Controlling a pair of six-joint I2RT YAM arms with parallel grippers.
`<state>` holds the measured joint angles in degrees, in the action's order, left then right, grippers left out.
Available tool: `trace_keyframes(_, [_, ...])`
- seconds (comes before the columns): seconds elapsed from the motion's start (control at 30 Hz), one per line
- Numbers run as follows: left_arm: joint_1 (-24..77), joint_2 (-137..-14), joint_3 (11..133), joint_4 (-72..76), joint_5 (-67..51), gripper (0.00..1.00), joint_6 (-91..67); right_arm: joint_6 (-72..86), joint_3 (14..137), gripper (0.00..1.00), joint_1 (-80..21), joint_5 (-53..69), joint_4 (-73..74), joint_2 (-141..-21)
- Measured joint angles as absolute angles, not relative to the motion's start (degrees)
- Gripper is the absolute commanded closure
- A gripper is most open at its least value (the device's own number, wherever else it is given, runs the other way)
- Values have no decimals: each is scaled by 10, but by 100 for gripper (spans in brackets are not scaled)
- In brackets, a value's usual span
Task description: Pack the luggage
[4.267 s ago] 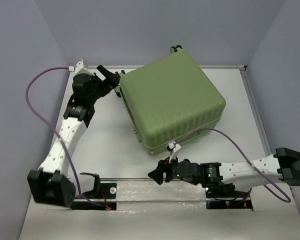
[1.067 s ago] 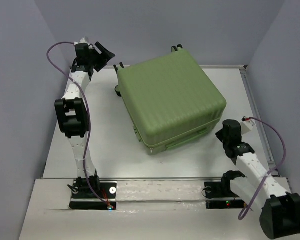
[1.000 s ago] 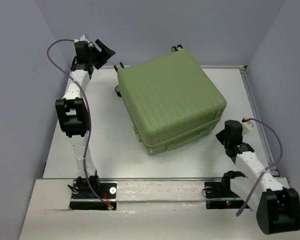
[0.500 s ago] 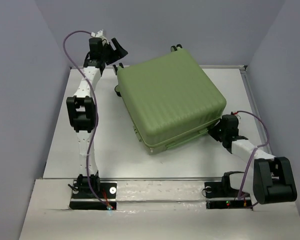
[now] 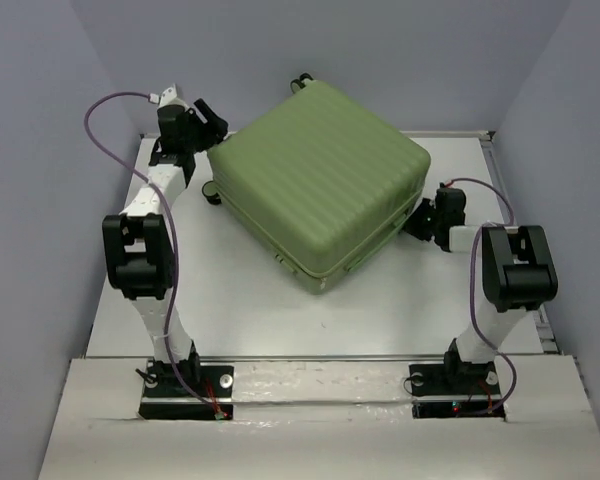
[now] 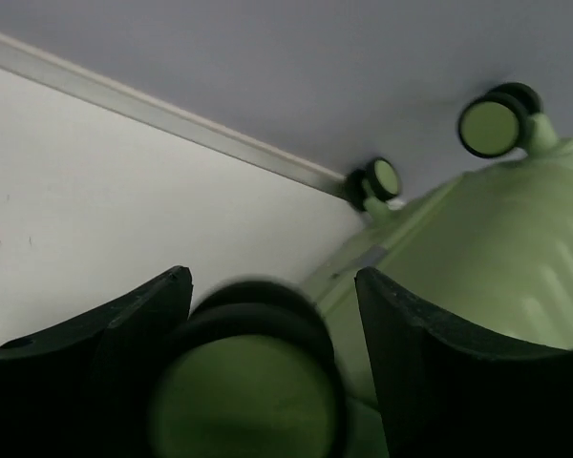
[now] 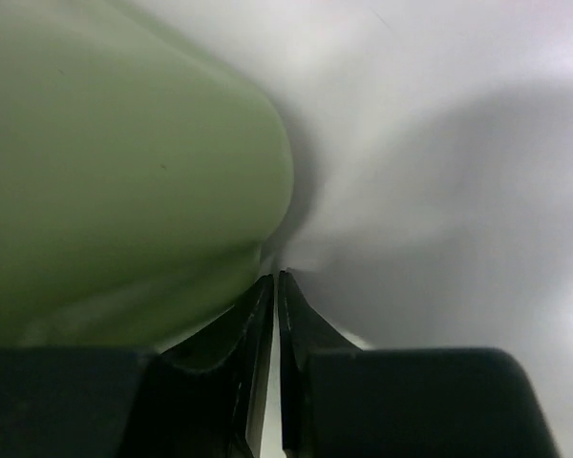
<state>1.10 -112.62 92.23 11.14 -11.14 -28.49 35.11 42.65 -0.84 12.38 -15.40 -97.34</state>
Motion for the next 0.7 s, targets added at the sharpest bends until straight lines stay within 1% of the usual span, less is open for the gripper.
trace_keyframes(0.03, [9, -1097, 888, 121, -100, 21, -295, 347, 464, 78, -8, 148, -154, -1007])
trace_keyframes(0.07, [6, -1070, 854, 130, -89, 22, -310, 346, 493, 73, -7, 177, -153, -1034])
trace_keyframes(0.1, [2, -1038, 813, 134, -70, 22, -324, 347, 516, 71, -7, 202, -154, -1055])
trace_keyframes(0.13, [-3, -1019, 787, 138, -57, 22, -333, 344, 550, 69, -9, 220, -150, -1082])
trace_keyframes(0.17, [-10, -995, 760, 139, -44, 22, -344, 345, 578, 64, -7, 235, -151, -1104])
trace_keyframes(0.2, [-14, -977, 739, 141, -30, 22, -352, 345, 605, 61, -6, 248, -151, -1122])
trace_keyframes(0.23, [-18, -954, 713, 147, -14, 22, -359, 342, 630, 51, -6, 259, -148, -1138])
trace_keyframes(0.33, [-23, -880, 639, 154, 32, 19, -378, 346, 676, 32, -3, 288, -145, -1159])
trace_keyframes(0.37, [-23, -854, 615, 150, 43, 16, -382, 343, 684, 23, -3, 296, -144, -1158])
trace_keyframes(0.4, [-23, -830, 599, 141, 51, 13, -384, 341, 692, 20, -3, 284, -144, -1155])
trace_keyframes(0.43, [-23, -806, 586, 127, 58, 8, -384, 334, 697, 19, -3, 276, -135, -1155])
trace_keyframes(0.47, [-22, -776, 574, 108, 64, 5, -385, 330, 698, 19, -1, 275, -127, -1153])
trace_keyframes(0.57, [-6, -718, 576, 58, 67, 1, -377, 306, 696, 24, -2, 268, -77, -1131])
trace_keyframes(0.6, [-2, -703, 588, 32, 64, 1, -367, 297, 692, 29, -1, 267, -64, -1117])
trace_keyframes(0.63, [0, -696, 597, 15, 61, 1, -358, 291, 679, 37, -1, 274, -52, -1084])
trace_keyframes(0.7, [3, -682, 622, -17, 59, 1, -338, 278, 656, 43, -5, 281, -54, -1020])
